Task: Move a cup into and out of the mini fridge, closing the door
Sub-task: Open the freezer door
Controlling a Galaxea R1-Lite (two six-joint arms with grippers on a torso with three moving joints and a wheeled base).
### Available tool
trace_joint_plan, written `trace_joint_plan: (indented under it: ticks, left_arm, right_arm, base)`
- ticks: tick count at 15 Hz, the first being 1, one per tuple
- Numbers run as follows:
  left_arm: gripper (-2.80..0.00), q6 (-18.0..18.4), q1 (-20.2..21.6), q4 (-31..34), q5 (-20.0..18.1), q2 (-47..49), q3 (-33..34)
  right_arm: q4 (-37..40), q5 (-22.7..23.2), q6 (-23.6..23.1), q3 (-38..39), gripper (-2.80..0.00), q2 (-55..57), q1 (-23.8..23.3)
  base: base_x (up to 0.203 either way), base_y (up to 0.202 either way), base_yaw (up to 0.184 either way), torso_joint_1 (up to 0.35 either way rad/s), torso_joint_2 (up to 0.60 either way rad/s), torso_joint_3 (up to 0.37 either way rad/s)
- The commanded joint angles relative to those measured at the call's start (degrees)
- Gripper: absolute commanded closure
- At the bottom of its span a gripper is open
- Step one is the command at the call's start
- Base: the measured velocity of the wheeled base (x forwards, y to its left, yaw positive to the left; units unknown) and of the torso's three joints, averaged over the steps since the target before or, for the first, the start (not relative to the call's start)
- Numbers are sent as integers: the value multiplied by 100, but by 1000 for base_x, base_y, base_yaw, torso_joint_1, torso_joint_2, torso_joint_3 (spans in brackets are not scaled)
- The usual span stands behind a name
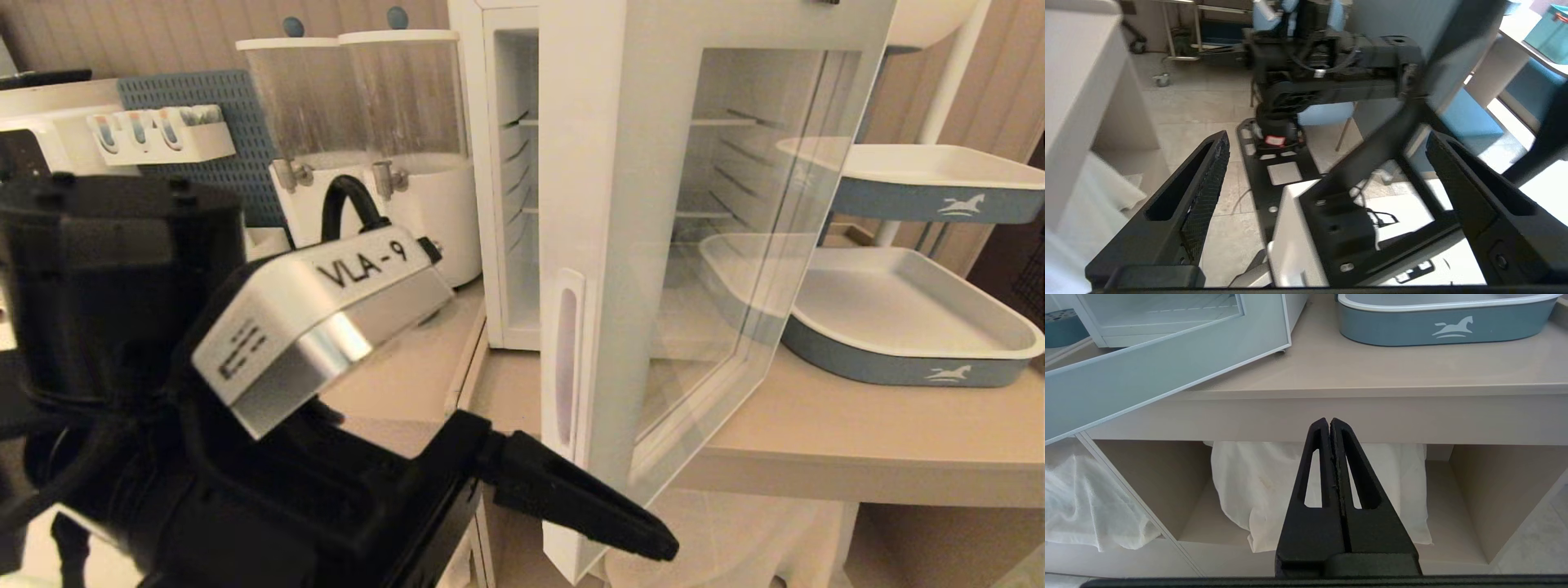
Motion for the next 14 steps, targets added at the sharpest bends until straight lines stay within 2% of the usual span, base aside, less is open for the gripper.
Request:
trace_joint_plan:
  ticks: [1,3,5,7,8,14]
  left_arm:
    - [-280,-2,-124,2,-3,-228,72]
    - [-280,3,43,-2,25,-609,253]
    - [-280,21,646,-19,38,-798,387]
    - [-280,23,1420,-35,0,-784,397]
    - [-280,22,1567,-44,-16,-703,386]
    - [-280,13,1566,-86,-21,-166,242]
  right_arm:
    - [0,-2,3,1,0,8,2]
    - [0,-2,3,1,0,8,2]
    - [1,-2,3,1,0,8,2]
    - [8,-2,3,1,0,8,2]
    - [1,-2,3,1,0,8,2]
    - [0,-2,3,1,0,8,2]
  base:
    - [0,0,0,0,0,0]
    - [0,0,0,0,0,0]
    - [0,0,0,0,0,0]
    - [0,0,0,0,0,0]
    - [0,0,0,0,0,0]
    - [0,0,0,0,0,0]
